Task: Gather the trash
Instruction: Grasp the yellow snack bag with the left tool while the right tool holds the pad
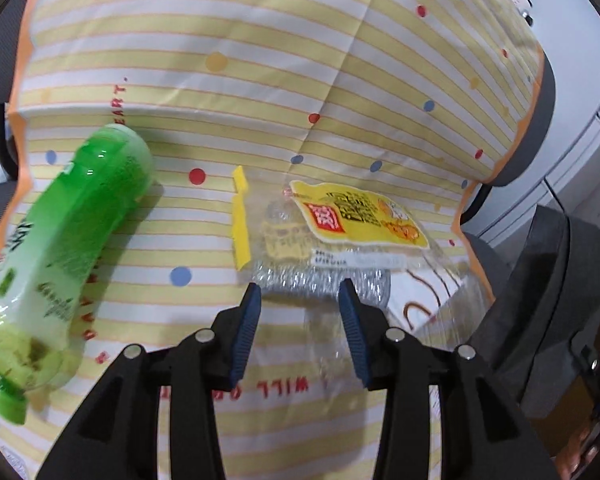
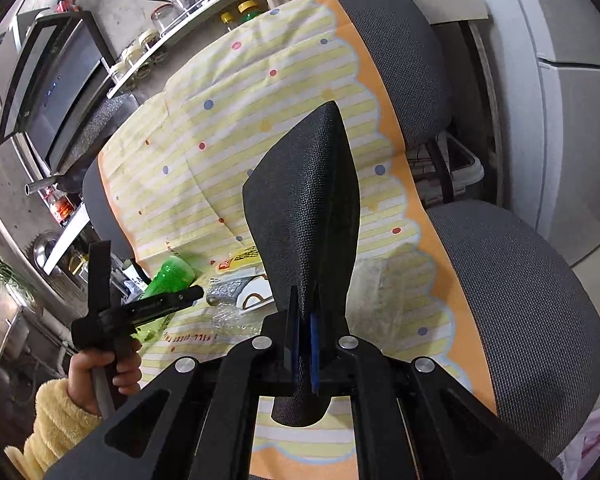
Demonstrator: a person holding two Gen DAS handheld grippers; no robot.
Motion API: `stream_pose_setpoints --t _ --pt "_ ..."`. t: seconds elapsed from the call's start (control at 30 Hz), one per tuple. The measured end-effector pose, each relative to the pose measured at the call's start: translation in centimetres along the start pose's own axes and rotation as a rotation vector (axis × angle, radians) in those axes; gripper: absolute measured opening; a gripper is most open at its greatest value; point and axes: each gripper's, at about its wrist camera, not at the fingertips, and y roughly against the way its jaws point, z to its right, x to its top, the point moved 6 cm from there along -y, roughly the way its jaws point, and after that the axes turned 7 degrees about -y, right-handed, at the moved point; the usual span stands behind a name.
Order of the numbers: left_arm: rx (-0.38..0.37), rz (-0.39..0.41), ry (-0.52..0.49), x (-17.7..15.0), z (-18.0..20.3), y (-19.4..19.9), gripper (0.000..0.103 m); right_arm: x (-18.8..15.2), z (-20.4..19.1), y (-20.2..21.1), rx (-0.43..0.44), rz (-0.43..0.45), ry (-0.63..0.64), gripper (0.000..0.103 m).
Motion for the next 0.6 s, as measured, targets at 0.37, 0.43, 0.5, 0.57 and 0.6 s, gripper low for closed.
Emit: stream_pose_setpoints --t 0.37,0.43,0.5,0.57,0.6 --pt "-0.061 0.028 0.08 3.4 0.2 -3.0 0.035 0.1 0.7 -0.4 0.007 -0.009 -0.015 0.005" --pt "-0.066 0.035 0.094 3.8 0.3 -3.2 0.026 0.0 0.7 -0.3 0.003 -0.008 -0.012 0.005" --pt "-0.066 0.05 0.103 4.1 0.6 -3.1 0.014 0.1 0.7 -0.3 0.005 -0.007 -0.008 0.005" --pt "-0.07 0.089 0.088 4.1 1.3 -2.1 0.003 0.1 0.7 -0.2 0.002 -0.002 -0.002 0.005" --pt "-0.066 0.109 0.069 4.1 1.6 -1.5 0.002 0.1 0.7 -0.1 0.003 -0.001 -0.001 0.005"
